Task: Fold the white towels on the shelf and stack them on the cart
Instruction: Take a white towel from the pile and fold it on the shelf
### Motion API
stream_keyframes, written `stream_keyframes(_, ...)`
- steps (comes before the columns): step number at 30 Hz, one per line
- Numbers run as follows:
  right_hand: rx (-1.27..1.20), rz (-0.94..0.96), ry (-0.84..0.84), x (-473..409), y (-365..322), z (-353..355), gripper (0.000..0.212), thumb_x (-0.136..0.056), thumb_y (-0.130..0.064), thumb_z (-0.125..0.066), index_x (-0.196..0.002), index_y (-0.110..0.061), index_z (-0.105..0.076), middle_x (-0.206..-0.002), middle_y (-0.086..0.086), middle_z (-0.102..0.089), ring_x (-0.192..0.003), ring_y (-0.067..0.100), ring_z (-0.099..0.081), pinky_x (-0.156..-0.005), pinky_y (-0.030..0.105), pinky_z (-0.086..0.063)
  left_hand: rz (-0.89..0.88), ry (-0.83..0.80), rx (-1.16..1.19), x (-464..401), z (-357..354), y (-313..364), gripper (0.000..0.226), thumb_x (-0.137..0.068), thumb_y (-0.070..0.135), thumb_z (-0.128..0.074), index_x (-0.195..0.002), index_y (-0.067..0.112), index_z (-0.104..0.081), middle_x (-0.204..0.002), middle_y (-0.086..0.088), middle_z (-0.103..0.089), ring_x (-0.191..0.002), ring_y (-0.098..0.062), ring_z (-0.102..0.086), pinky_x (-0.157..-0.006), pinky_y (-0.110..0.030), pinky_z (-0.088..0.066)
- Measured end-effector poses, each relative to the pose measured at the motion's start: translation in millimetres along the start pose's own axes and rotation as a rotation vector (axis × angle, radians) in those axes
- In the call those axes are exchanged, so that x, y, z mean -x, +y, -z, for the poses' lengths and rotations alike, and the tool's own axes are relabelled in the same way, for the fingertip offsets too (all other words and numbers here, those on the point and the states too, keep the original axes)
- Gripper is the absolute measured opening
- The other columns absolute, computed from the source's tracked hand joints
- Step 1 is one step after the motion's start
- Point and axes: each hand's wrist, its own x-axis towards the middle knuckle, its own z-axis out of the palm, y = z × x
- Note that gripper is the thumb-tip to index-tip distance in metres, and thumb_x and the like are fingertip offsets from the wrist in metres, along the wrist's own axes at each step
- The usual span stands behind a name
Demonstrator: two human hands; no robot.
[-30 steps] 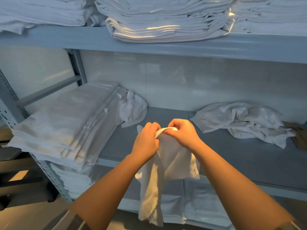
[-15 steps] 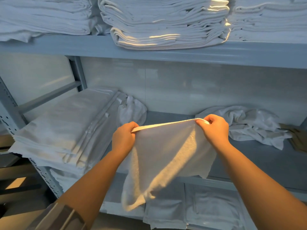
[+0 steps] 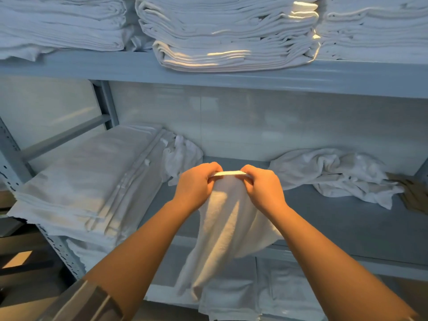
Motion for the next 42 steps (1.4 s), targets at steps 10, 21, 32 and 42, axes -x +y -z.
stream_keyframes(10,0.135,-0.139,-0.187,-3,42,3,0.044,-0.079,-0.043,-0.072,-0.105,-0.009,-0.061,-0.098,0.011,-0.052,-0.09,0.032,-0.055,-0.074,0.036,-0.042,0.253,0.124,0.034,15,27,-41,0.014,-0.091,0.009,-0.054,-0.086,0.012,-0.067,-0.077,-0.007,-0.067,-0.077,-0.03,-0.06,-0.066,-0.038,-0.044)
stream_keyframes(21,-0.015,-0.166,-0.214,13,97,36,0.028,-0.079,-0.028,-0.076,-0.066,-0.02,-0.052,-0.064,-0.004,-0.048,-0.064,0.016,-0.043,-0.055,0.028,-0.029,0.498,0.298,-0.101,7,69,-95,0.022,-0.095,0.026,-0.053,-0.082,0.011,-0.063,-0.079,-0.009,-0.063,-0.075,-0.029,-0.054,-0.064,-0.031,-0.033)
stream_keyframes(32,0.047,-0.526,-0.285,39,160,17,0.033,-0.095,-0.015,-0.052,-0.063,-0.021,-0.05,-0.066,0.003,-0.053,-0.069,0.026,-0.05,-0.055,0.031,-0.033,0.568,0.333,-0.114,-8,73,-107,0.021,-0.096,0.026,-0.048,-0.085,0.013,-0.061,-0.089,-0.014,-0.064,-0.085,-0.033,-0.056,-0.067,-0.033,-0.035)
stream_keyframes(42,-0.184,-0.194,-0.108,-20,53,4,0.014,-0.088,-0.018,-0.06,-0.093,-0.007,-0.068,-0.093,0.002,-0.067,-0.091,0.018,-0.057,-0.072,0.024,-0.037,0.314,-0.013,0.166,-25,10,-38,0.017,-0.089,0.019,-0.062,-0.08,0.005,-0.068,-0.084,-0.011,-0.068,-0.087,-0.026,-0.062,-0.071,-0.028,-0.039)
